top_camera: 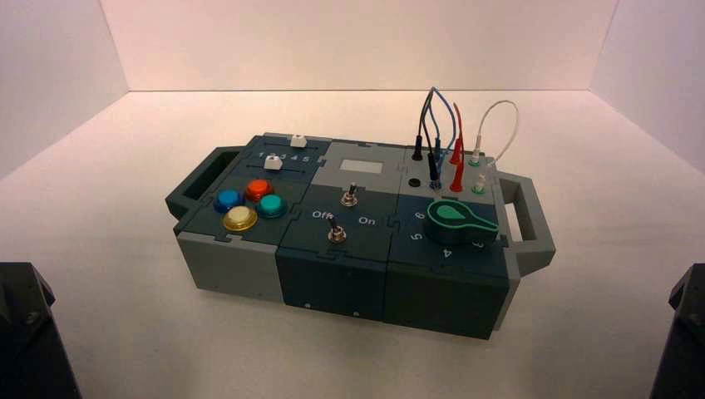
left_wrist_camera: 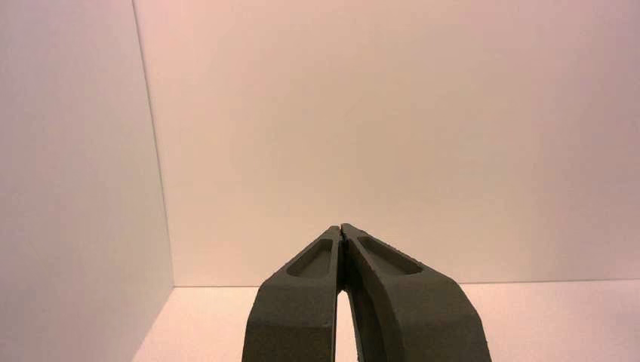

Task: Push the red button with the left gripper.

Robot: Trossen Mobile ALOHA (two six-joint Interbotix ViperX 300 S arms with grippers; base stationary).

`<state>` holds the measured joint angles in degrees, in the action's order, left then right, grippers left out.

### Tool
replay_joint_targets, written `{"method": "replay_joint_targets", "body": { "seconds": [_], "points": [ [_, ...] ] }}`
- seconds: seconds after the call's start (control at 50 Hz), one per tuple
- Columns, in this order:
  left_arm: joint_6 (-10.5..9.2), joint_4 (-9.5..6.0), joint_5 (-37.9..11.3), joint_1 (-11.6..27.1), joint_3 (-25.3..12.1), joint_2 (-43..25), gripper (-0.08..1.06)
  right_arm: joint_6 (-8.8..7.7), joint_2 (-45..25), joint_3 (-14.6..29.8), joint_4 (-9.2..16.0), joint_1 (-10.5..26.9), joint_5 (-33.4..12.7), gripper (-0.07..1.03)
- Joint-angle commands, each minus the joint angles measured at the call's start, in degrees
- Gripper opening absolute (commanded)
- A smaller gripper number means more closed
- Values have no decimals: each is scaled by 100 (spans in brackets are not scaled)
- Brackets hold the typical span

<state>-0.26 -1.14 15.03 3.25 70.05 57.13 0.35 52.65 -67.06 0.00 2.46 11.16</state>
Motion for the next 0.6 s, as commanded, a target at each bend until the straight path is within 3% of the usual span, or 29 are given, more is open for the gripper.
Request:
{"method": "replay_joint_targets", "body": {
  "seconds": [0.02,0.24,0.32,0.46,0.54,0.6],
  "points": [
    [35,0,26,-9,-185,-44,-3,18,-26,185,9,62,-9,-2],
    [44,9,-18,0,-185,-44,-3,18,-35,176,18,62,-44,-2],
    [35,9,-211,-9,-229,-44,-3,18,-44,246,26,123,-264,-2],
    [-18,-26,-1459,149,-668,-141,-3,18,-132,492,35,536,-1072,-2],
    [-18,-26,-2637,299,-1107,-281,-3,18,-255,659,35,765,-1661,-2],
    [-18,-35,-3182,360,-1310,-360,-3,18,-316,721,44,853,-1942,-2]
  ]
}}
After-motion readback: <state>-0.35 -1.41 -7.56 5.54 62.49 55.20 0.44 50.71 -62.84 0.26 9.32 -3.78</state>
